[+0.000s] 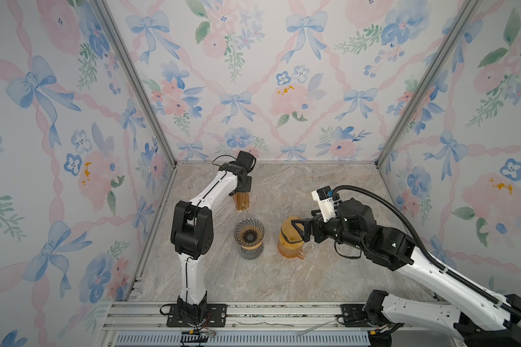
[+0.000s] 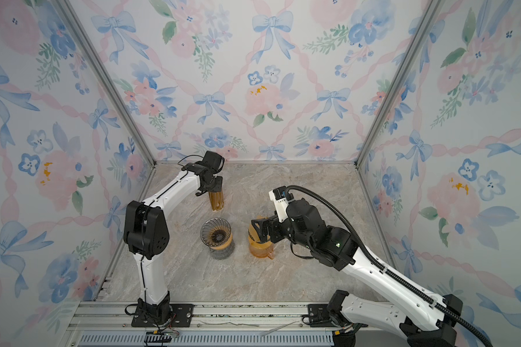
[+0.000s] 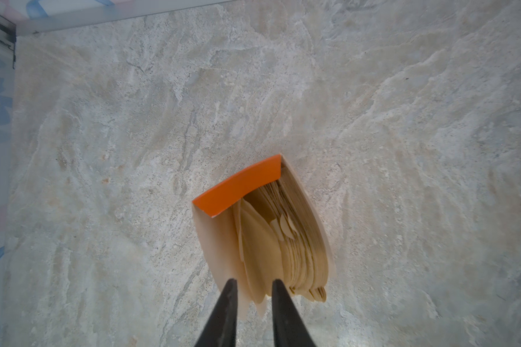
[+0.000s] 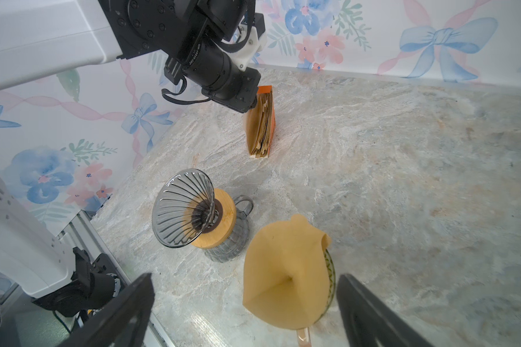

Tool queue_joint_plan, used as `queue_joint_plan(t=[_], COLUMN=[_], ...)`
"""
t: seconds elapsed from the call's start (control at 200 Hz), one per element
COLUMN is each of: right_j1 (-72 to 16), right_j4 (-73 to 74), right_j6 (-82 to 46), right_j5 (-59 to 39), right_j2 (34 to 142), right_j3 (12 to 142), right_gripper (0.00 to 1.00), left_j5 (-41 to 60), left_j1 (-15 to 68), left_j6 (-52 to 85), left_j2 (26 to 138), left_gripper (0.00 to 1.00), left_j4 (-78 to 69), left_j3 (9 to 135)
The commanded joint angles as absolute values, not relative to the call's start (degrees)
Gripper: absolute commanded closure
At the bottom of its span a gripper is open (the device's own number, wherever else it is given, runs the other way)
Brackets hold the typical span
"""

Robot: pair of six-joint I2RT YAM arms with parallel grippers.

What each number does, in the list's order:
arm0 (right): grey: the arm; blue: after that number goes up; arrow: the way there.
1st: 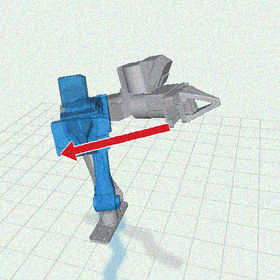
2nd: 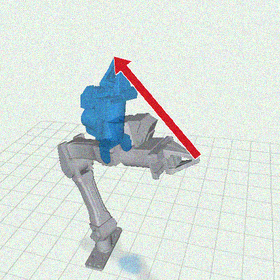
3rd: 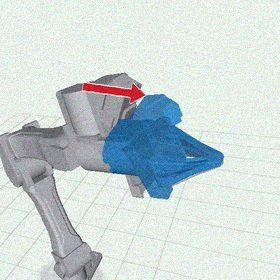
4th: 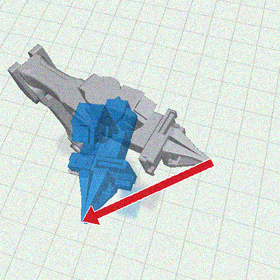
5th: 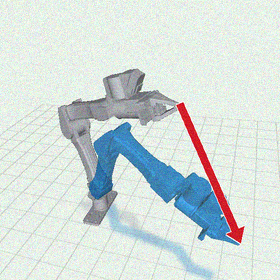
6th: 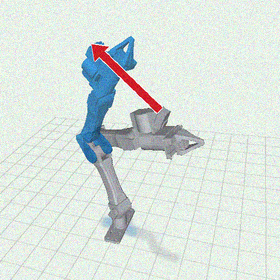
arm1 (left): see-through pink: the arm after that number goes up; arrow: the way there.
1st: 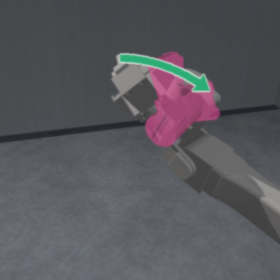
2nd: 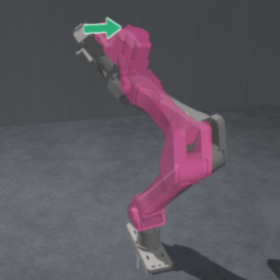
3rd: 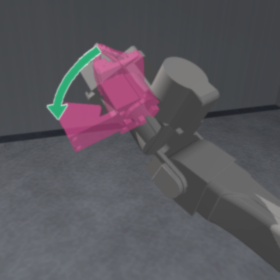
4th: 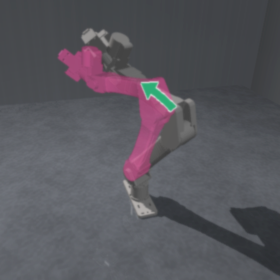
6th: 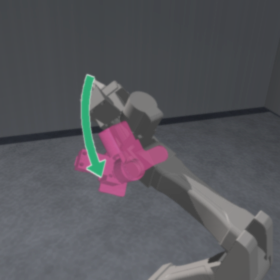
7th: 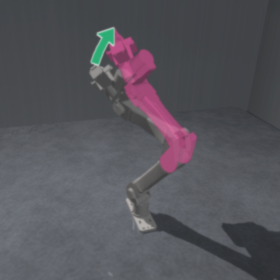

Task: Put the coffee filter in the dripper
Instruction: 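Move the left gripper over the orange-topped box of brown filters, then lower the left gripper into the box and pinch one brown filter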

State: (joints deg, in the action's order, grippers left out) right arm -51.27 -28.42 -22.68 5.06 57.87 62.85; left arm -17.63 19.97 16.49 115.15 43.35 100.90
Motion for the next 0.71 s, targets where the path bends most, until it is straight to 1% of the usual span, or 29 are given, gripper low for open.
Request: queue_joint_plan(t=[0.0, 0.24, 0.49, 0.7], right_j1=[-50.66, -50.46, -50.3, -50.01], right_j4=[-29.8, -30.31, -30.66, -30.56], right_j6=[-22.67, -22.97, -23.07, -23.37], right_j5=[6.16, 6.52, 6.6, 6.51], right_j2=[56.89, 56.42, 56.45, 56.4], right_j3=[62.09, 61.63, 61.35, 60.84], right_gripper=[0.04, 0.04, 0.04, 0.04], left_j5=[-19.64, -19.79, -20.43, -20.99], left_j1=[20.03, 19.79, 19.34, 19.07], left_j6=[15.82, 15.69, 15.65, 15.32], left_j2=[116.41, 117.92, 119.45, 120.43], left_gripper=[0.77, 0.77, 0.81, 0.82], left_j4=[43.57, 43.45, 43.53, 43.47], left_j3=[102.45, 102.92, 103.69, 103.89])
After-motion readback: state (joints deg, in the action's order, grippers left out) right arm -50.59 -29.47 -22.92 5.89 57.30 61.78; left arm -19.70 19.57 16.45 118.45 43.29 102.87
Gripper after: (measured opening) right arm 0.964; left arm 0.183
